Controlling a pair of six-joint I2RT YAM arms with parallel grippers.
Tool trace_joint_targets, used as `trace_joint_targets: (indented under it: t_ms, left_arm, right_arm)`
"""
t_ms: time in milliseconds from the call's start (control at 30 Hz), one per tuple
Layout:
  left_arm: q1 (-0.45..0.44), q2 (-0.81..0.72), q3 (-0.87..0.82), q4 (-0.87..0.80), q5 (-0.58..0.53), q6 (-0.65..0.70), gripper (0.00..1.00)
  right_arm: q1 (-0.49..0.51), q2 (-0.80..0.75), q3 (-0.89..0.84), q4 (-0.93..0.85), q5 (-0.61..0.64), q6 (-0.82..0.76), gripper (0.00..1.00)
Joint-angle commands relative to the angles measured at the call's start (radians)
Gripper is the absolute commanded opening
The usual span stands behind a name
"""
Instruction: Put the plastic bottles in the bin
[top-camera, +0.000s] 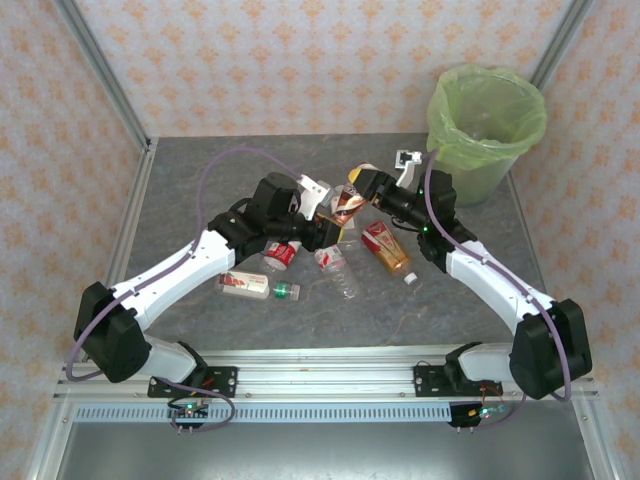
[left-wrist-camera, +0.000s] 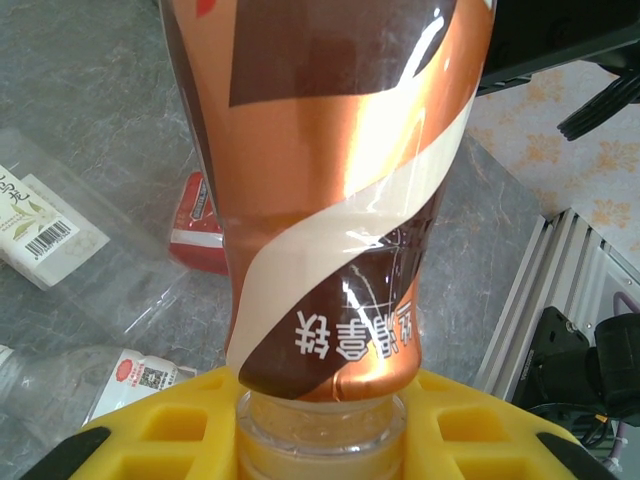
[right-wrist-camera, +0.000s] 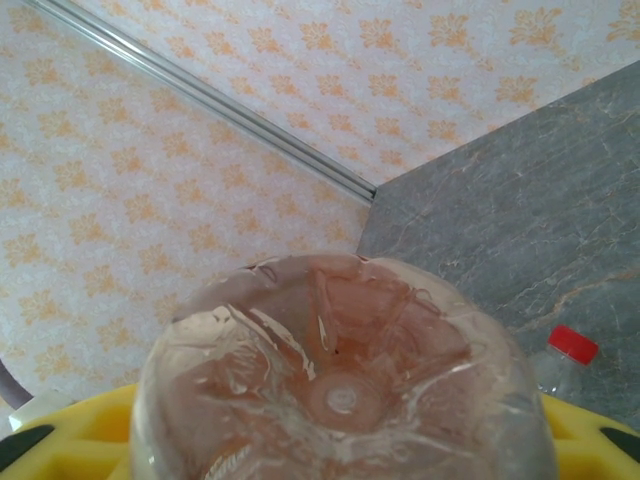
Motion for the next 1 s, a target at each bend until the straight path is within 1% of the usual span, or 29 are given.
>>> trace_joint_targets:
  t_ms: [0,67,167,200,233,267,500,667,733,800,867,900,967]
  left_arm:
    - [-0.007,0.002,0.035,-0.033,-0.038,0.019,0.27]
    - [-0.007,0.000,0.035,-0.033,-0.044,0.021,0.39]
    - [-0.007,-0.006,0.029,-0.032,-0.073,0.017,0.69]
    - [-0.007,-0.011,0.022,-0.025,-0.112,0.002,0.78]
    - [-0.007,-0.018,0.010,-0.014,-0.154,-0.007,0.93]
    - [-0.007,-0.027,-0.001,-0.007,-0.183,-0.010,1.00]
    - [-0.007,-0.133,-0.090,0.067,-0.399,-0.024,1.00]
    - [-0.007,-0.173,-0.114,0.070,-0.567,-0.043,1.00]
    - [-0.006,-0.170,-0.103,0.038,-0.687,-0.075,1.00]
    - [-0.007,-0.150,-0.070,-0.041,-0.878,-0.125,1.00]
    - [-0.007,-0.130,-0.047,-0.095,-0.998,-0.150,1.00]
    - [-0.006,-0.120,-0.038,-0.113,-1.037,-0.159,1.00]
    - [-0.005,-0.104,-0.024,-0.138,-1.066,-0.176,1.00]
  right_arm:
    - [0.001,-0.011,0.038,-0.023,0.072,-0.051,0.00]
    - [0.002,-0.013,0.039,-0.031,0.084,-0.046,0.00]
    - [0.002,-0.014,0.041,-0.039,0.110,-0.052,0.00]
    - [0.001,-0.020,0.041,-0.046,0.127,-0.056,0.00]
    - [0.002,-0.023,0.041,-0.054,0.146,-0.061,0.00]
    - [0.001,-0.027,0.041,-0.059,0.163,-0.065,0.00]
    - [0.001,-0.071,0.008,-0.077,0.312,-0.065,0.00]
    - [0.003,-0.094,-0.010,-0.112,0.397,-0.080,0.00]
    - [0.001,-0.093,-0.010,-0.135,0.427,-0.087,0.00]
    - [-0.001,-0.134,-0.008,-0.166,0.471,-0.099,0.00]
    - [-0.003,-0.150,-0.009,-0.190,0.515,-0.102,0.00]
    - [-0.006,-0.156,-0.011,-0.204,0.547,-0.096,0.00]
    - [-0.012,-0.166,-0.017,-0.226,0.597,-0.080,0.00]
